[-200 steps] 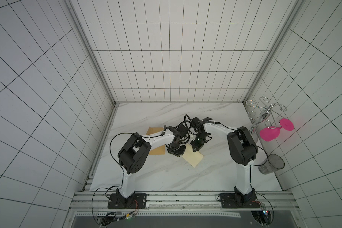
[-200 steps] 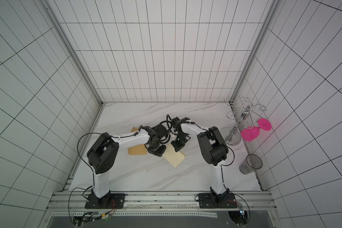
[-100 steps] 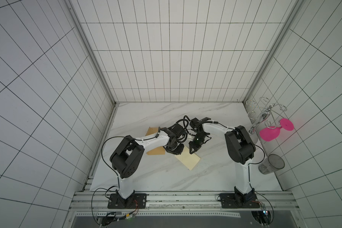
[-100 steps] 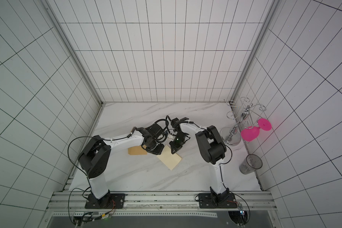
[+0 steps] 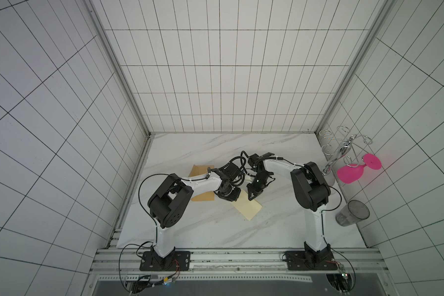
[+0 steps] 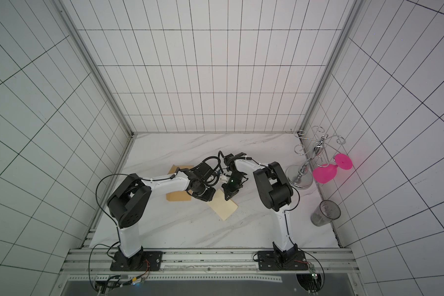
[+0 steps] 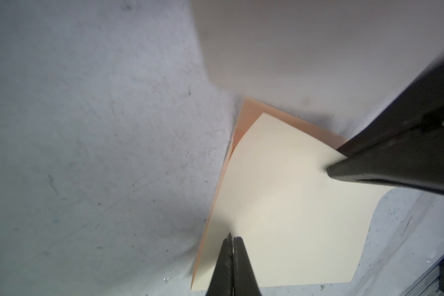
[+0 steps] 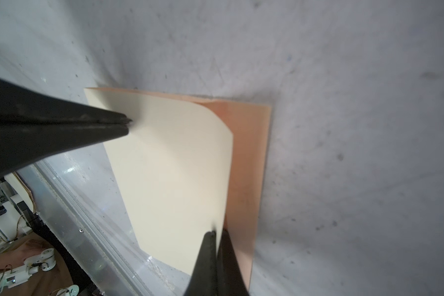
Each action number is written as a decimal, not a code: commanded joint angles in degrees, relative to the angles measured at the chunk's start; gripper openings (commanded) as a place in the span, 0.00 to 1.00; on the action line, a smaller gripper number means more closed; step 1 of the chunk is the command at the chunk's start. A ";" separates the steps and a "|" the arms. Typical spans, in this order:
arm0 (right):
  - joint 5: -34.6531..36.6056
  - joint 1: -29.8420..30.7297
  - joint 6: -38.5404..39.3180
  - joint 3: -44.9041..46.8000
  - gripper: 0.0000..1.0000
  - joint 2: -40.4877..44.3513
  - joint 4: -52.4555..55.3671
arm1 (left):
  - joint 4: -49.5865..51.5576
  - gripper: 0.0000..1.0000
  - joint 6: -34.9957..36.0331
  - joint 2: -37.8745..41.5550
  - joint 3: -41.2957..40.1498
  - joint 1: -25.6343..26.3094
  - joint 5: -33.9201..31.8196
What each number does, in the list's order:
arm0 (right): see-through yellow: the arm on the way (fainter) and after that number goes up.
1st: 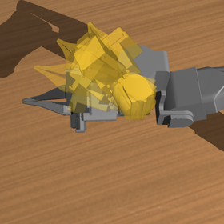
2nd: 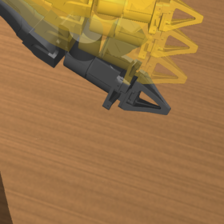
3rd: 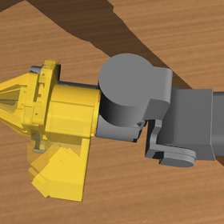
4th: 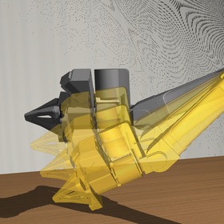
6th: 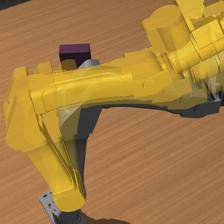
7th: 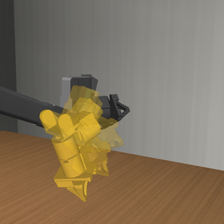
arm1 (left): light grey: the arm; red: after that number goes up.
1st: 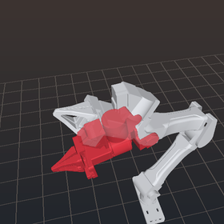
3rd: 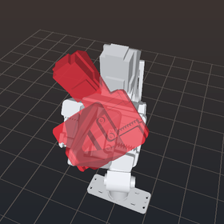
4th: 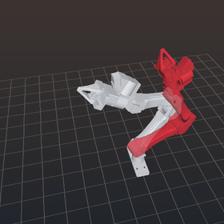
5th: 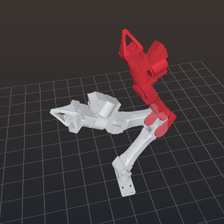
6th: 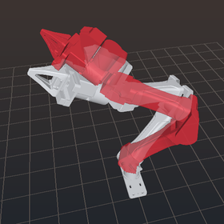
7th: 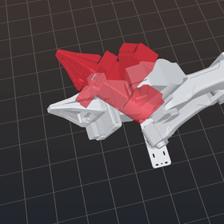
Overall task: Fold the letter paper in half and place it into the envelope
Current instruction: Fold the letter paper at the center of the board.
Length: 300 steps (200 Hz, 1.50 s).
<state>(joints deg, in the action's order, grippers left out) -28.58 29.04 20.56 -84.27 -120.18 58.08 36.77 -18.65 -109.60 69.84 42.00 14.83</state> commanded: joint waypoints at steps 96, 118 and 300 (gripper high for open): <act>-4.88 1.27 4.56 -2.17 0.58 -1.37 0.91 | -0.04 0.00 -0.81 -10.53 -5.41 0.98 -2.66; -3.33 1.01 3.09 -1.43 0.68 -0.86 -0.75 | -0.38 0.00 -0.97 -10.67 -6.53 0.98 -3.12; 1.25 -9.50 -3.98 -0.68 0.70 3.49 -5.01 | -0.73 0.00 -2.70 -12.26 -7.80 -0.95 -3.16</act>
<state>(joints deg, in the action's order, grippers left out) -28.23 20.82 17.91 -85.12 -118.32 54.39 26.15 -20.86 -112.51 67.75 40.84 19.57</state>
